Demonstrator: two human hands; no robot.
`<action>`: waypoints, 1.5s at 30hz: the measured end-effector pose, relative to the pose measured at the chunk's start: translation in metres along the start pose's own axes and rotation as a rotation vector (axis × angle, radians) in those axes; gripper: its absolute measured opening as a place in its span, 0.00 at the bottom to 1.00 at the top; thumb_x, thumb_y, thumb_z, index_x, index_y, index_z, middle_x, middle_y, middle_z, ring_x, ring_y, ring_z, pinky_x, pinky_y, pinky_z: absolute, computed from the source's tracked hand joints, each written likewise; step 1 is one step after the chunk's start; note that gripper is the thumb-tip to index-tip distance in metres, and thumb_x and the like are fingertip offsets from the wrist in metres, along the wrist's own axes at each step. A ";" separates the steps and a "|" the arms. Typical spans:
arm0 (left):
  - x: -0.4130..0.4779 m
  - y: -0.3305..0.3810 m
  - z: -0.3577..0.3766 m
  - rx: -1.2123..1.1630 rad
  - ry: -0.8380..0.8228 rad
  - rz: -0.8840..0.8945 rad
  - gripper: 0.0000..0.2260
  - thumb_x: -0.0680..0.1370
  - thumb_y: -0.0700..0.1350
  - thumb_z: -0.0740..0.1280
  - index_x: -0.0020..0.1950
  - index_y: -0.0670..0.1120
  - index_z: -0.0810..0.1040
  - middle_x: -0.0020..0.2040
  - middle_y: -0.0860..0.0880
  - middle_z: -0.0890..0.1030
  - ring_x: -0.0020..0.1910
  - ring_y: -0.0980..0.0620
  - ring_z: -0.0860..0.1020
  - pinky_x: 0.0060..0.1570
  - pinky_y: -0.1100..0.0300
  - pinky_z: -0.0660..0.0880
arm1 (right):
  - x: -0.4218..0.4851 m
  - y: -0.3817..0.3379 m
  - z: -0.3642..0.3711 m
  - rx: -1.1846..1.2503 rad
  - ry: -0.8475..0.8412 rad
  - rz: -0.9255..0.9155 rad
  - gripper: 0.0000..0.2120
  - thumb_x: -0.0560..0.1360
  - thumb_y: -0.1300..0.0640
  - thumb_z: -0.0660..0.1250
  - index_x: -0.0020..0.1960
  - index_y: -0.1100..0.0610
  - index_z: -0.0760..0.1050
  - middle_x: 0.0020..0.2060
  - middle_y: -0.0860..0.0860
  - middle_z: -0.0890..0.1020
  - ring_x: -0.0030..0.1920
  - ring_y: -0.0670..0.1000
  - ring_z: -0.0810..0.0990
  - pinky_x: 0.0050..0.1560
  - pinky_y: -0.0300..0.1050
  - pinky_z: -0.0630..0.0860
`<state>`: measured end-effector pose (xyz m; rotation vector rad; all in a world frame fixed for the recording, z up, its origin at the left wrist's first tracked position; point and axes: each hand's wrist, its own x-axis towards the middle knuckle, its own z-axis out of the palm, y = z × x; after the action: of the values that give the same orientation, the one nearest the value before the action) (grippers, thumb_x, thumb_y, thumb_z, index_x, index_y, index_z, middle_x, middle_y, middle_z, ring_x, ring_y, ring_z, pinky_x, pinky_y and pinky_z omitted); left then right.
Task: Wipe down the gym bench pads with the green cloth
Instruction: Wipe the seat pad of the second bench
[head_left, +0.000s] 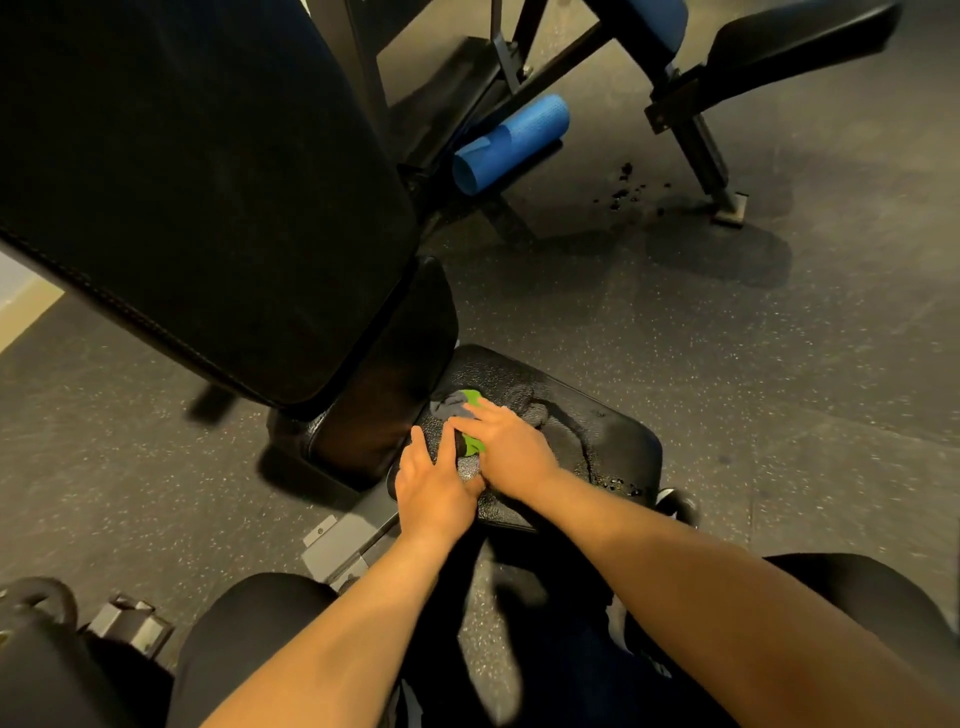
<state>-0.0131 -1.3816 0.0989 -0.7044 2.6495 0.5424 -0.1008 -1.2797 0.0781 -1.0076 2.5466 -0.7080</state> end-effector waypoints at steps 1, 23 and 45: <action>-0.001 -0.001 0.001 -0.004 0.002 -0.003 0.37 0.81 0.59 0.63 0.83 0.53 0.45 0.82 0.40 0.43 0.80 0.40 0.46 0.76 0.46 0.52 | 0.002 0.005 -0.006 -0.040 -0.007 0.000 0.31 0.74 0.70 0.63 0.75 0.52 0.69 0.77 0.54 0.63 0.79 0.55 0.56 0.78 0.51 0.50; 0.009 0.009 0.009 -0.048 -0.056 -0.068 0.37 0.81 0.54 0.64 0.82 0.59 0.44 0.81 0.41 0.36 0.80 0.39 0.42 0.77 0.44 0.48 | -0.012 0.024 -0.035 -0.143 0.125 0.141 0.30 0.74 0.69 0.63 0.74 0.53 0.69 0.76 0.55 0.65 0.76 0.59 0.61 0.74 0.53 0.57; 0.011 0.000 0.011 -0.086 -0.023 -0.018 0.37 0.80 0.57 0.66 0.82 0.59 0.47 0.82 0.42 0.39 0.80 0.40 0.43 0.77 0.45 0.46 | 0.020 0.046 -0.037 -0.137 0.083 0.110 0.18 0.80 0.61 0.61 0.70 0.60 0.71 0.71 0.59 0.68 0.72 0.62 0.63 0.68 0.60 0.63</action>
<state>-0.0196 -1.3813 0.0848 -0.7417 2.6093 0.6593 -0.1572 -1.2525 0.0811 -0.8873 2.7307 -0.5633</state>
